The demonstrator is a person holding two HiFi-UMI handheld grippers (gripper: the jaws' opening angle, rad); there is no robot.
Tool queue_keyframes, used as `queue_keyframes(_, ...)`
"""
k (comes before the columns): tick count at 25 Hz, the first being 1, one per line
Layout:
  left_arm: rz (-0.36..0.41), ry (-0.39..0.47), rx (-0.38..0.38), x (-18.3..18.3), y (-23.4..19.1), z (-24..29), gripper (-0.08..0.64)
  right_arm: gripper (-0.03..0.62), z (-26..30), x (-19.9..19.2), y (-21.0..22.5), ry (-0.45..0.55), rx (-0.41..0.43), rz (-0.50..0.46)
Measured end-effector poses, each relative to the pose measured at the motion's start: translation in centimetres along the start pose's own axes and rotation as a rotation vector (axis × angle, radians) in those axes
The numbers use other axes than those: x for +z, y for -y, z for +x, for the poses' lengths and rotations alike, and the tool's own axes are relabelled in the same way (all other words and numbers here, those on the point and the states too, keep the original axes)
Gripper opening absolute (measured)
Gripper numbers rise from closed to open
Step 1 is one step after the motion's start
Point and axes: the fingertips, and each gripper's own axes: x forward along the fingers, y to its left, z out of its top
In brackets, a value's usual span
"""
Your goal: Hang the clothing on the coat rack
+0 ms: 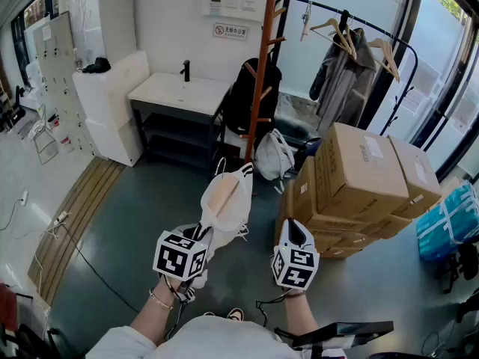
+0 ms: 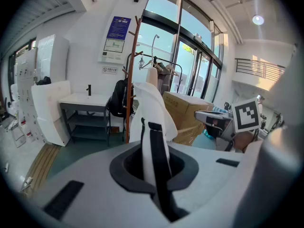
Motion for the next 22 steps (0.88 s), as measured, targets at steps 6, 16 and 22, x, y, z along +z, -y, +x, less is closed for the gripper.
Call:
queue_keyframes(6,-0.006,0.007,0.030,-0.4,-1.4,-1.2,0.017,0.021,-0.2,0.1,-1.4,0.000,0.005,-0.010)
queue_keyframes(16,-0.028,0.032,0.046,-1.4,-3.6,-4.0,0.017,0.023,-1.1,0.6,-5.2,0.036,0.041,0.013)
queue_keyframes(22,-0.057,0.041,0.059,-2.1,-4.5,-4.9,0.017,0.023,-1.0,-0.2,-5.7,0.001,0.028,0.030)
